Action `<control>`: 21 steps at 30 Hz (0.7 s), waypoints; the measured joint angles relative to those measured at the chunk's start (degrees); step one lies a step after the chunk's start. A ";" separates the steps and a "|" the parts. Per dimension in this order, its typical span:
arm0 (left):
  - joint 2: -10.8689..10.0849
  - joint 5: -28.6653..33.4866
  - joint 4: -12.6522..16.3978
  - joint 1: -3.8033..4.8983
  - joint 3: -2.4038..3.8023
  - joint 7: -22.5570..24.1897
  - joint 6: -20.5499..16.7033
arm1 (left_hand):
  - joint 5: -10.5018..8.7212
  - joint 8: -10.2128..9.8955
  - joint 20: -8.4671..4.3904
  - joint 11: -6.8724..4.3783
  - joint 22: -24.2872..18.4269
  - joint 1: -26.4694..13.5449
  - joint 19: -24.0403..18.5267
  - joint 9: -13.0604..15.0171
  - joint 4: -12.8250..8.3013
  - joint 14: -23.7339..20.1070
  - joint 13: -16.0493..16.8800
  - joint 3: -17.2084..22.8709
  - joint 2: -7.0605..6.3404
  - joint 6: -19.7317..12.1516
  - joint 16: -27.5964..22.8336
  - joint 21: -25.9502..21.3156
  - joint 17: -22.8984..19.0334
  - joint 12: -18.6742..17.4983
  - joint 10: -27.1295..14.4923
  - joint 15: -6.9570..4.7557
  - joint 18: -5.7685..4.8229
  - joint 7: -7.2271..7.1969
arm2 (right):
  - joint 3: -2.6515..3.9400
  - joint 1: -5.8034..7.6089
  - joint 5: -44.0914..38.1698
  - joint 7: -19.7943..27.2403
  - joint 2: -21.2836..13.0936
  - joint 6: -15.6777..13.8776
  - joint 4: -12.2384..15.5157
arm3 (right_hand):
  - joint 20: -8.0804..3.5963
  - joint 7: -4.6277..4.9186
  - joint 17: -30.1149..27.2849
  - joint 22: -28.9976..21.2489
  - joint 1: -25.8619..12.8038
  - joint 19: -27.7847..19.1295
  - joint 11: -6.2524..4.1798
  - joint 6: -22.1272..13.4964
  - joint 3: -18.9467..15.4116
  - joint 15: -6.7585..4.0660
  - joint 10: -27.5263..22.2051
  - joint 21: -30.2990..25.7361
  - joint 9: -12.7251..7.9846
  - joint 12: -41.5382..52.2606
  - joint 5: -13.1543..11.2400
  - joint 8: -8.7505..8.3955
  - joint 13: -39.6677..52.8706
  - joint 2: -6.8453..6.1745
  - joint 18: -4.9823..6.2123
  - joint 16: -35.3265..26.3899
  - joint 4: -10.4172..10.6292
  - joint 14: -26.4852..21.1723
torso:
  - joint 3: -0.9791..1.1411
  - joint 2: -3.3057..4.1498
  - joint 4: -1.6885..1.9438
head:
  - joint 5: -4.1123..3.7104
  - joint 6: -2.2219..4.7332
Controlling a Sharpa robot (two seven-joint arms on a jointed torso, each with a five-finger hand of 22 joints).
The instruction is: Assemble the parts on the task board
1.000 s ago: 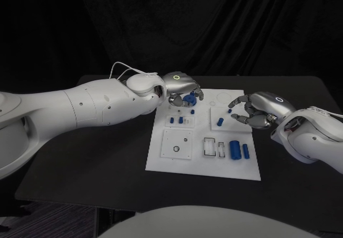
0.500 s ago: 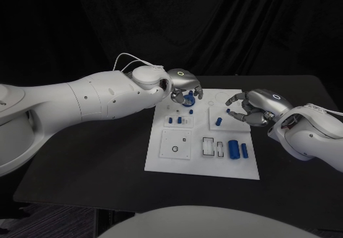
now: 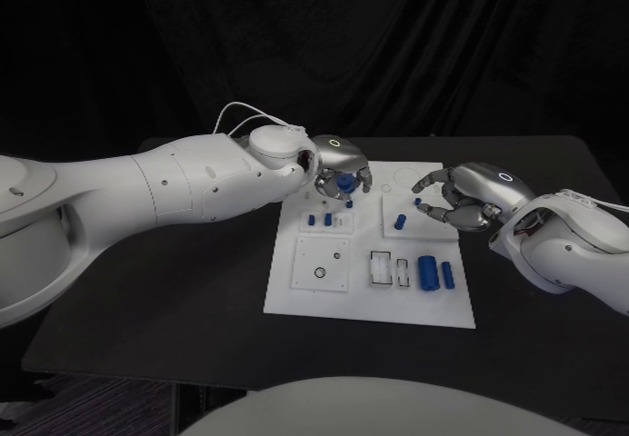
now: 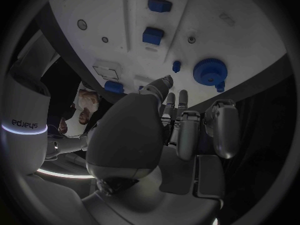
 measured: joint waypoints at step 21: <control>0.55 -0.08 -1.67 -2.47 0.00 0.37 -1.07 | 0.67 -0.84 0.00 -0.16 -0.01 -0.66 0.00 -2.00 -2.88 0.00 -7.09 0.62 -0.02 -2.01 0.07 -1.56 -0.01 -9.62 -1.21 0.00 0.01 -1.36 | 0.02 0.05 0.49 0.00 -0.34 -0.01 0.22 | 0.00 0.00 0.00 -0.02 0.00 0.00 0.00 0.00 0.00 0.00 0.00 0.00 0.01 0.00 0.00 0.00 0.00 0.00 0.00 0.00 0.00 0.00 | -0.01 -0.02 0.08 | -0.19 0.00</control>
